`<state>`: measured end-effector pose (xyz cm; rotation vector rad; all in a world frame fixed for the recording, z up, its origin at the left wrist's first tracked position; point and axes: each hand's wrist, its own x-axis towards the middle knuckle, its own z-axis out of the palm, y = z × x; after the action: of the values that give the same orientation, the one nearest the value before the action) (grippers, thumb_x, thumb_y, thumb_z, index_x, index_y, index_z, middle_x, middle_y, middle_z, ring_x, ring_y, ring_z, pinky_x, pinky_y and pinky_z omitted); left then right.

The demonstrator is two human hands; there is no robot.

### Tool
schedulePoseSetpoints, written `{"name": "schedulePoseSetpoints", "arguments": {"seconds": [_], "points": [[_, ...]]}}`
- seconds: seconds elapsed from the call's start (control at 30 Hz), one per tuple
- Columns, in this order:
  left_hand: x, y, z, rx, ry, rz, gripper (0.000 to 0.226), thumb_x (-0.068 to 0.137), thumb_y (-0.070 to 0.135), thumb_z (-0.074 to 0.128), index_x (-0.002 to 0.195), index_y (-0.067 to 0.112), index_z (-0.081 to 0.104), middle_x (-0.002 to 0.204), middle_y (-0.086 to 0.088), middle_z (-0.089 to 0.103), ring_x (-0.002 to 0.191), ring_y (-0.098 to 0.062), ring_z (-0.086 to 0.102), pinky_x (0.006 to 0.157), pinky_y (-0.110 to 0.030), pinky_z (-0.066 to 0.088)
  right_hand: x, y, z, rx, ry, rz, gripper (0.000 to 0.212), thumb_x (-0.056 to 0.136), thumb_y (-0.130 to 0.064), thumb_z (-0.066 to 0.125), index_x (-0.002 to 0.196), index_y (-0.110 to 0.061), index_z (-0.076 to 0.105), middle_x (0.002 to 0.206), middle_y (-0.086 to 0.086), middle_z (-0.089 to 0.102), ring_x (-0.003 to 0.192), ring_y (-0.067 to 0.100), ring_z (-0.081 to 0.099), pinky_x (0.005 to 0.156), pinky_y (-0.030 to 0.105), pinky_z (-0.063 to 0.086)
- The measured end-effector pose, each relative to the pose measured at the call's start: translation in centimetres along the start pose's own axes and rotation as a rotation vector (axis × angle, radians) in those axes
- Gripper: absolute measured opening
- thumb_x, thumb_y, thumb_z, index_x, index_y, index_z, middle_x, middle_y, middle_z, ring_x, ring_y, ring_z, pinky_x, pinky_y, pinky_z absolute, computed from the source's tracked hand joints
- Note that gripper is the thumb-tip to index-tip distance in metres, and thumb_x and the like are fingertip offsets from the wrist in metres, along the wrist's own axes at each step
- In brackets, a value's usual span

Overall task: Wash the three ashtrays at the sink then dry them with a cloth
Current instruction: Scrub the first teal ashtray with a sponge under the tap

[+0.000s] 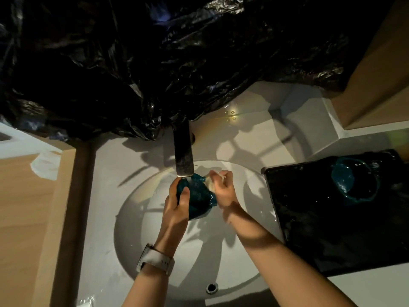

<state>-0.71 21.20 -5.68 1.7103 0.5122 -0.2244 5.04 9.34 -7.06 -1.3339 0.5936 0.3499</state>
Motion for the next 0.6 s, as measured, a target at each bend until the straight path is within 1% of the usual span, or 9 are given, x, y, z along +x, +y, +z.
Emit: {"name": "schedulePoseSetpoints", "arguments": {"seconds": [0.1, 0.2, 0.23, 0.3, 0.33, 0.4, 0.5, 0.57, 0.6], "points": [[0.3, 0.0, -0.2, -0.005, 0.081, 0.029, 0.037, 0.091, 0.057, 0.040, 0.127, 0.052, 0.045, 0.125, 0.006, 0.058, 0.117, -0.017, 0.056, 0.101, -0.037, 0.049, -1.5, 1.3, 0.7, -0.046, -0.022, -0.003, 0.016, 0.100, -0.023, 0.048, 0.113, -0.023, 0.038, 0.099, 0.003, 0.057, 0.091, 0.018, 0.058, 0.079, 0.028, 0.047], [0.8, -0.5, -0.4, -0.004, 0.111, -0.030, 0.031, 0.100, 0.047, 0.043, 0.131, 0.046, 0.042, 0.126, 0.004, 0.057, 0.118, -0.021, 0.056, 0.097, -0.030, 0.046, -3.1, 2.4, 1.3, -0.102, -0.118, 0.011, 0.015, 0.101, -0.025, 0.045, 0.111, -0.014, 0.047, 0.096, 0.000, 0.061, 0.088, 0.008, 0.060, 0.079, 0.015, 0.050], [0.7, -0.8, -0.4, 0.011, 0.099, -0.043, 0.033, 0.100, 0.046, 0.043, 0.134, 0.047, 0.040, 0.131, 0.000, 0.055, 0.118, -0.023, 0.056, 0.098, -0.032, 0.047, -2.6, 2.4, 1.6, -0.173, -0.106, 0.011, 0.025, 0.100, -0.031, 0.045, 0.113, -0.010, 0.049, 0.100, 0.003, 0.064, 0.093, 0.011, 0.062, 0.084, 0.017, 0.050], [0.2, -1.1, -0.6, 0.051, 0.069, -0.044, 0.043, 0.093, 0.058, 0.041, 0.135, 0.052, 0.036, 0.133, -0.003, 0.054, 0.117, -0.024, 0.056, 0.102, -0.039, 0.048, -1.0, 1.6, 1.6, -0.328, -0.097, -0.019, 0.037, 0.099, -0.036, 0.047, 0.120, -0.007, 0.053, 0.110, 0.012, 0.067, 0.105, 0.023, 0.063, 0.097, 0.032, 0.049], [0.0, -1.2, -0.6, 0.057, 0.060, -0.034, 0.048, 0.087, 0.064, 0.040, 0.134, 0.054, 0.036, 0.131, -0.002, 0.055, 0.116, -0.024, 0.057, 0.103, -0.043, 0.048, -0.3, 1.0, 1.6, -0.359, -0.101, -0.024, 0.032, 0.099, -0.032, 0.048, 0.120, -0.009, 0.056, 0.111, 0.013, 0.067, 0.107, 0.026, 0.063, 0.098, 0.035, 0.048], [-0.3, -1.0, -0.6, 0.032, 0.056, -0.026, 0.052, 0.083, 0.067, 0.038, 0.133, 0.054, 0.036, 0.130, -0.002, 0.056, 0.117, -0.024, 0.057, 0.103, -0.046, 0.048, 0.0, 0.7, 1.4, -0.343, -0.114, -0.001, 0.025, 0.099, -0.028, 0.050, 0.119, -0.016, 0.058, 0.112, 0.008, 0.067, 0.109, 0.026, 0.062, 0.095, 0.030, 0.047], [-0.3, -0.7, -0.6, -0.032, 0.091, -0.049, 0.033, 0.101, 0.046, 0.040, 0.133, 0.049, 0.037, 0.134, -0.005, 0.056, 0.118, -0.025, 0.057, 0.101, -0.036, 0.049, -2.2, 1.4, 0.9, -0.378, -0.162, 0.011, 0.044, 0.098, -0.023, 0.053, 0.141, -0.016, 0.044, 0.123, 0.001, 0.057, 0.117, 0.017, 0.055, 0.098, 0.022, 0.041], [-0.9, -0.9, -0.6, -0.111, 0.099, -0.075, 0.033, 0.105, 0.032, 0.039, 0.134, 0.048, 0.037, 0.135, -0.006, 0.057, 0.119, -0.024, 0.058, 0.101, -0.035, 0.048, -3.2, 1.9, 0.3, -0.330, -0.200, 0.068, 0.058, 0.096, -0.014, 0.056, 0.148, -0.016, 0.032, 0.133, 0.005, 0.055, 0.120, 0.019, 0.054, 0.105, 0.028, 0.041], [-1.5, -0.9, -0.6, -0.153, 0.083, -0.087, 0.034, 0.106, 0.030, 0.039, 0.136, 0.045, 0.037, 0.137, -0.006, 0.056, 0.121, -0.023, 0.057, 0.105, -0.038, 0.047, -3.2, 1.5, 0.1, -0.324, -0.212, 0.088, 0.061, 0.094, -0.010, 0.059, 0.148, -0.016, 0.033, 0.132, 0.006, 0.056, 0.118, 0.020, 0.056, 0.104, 0.030, 0.043]]}}
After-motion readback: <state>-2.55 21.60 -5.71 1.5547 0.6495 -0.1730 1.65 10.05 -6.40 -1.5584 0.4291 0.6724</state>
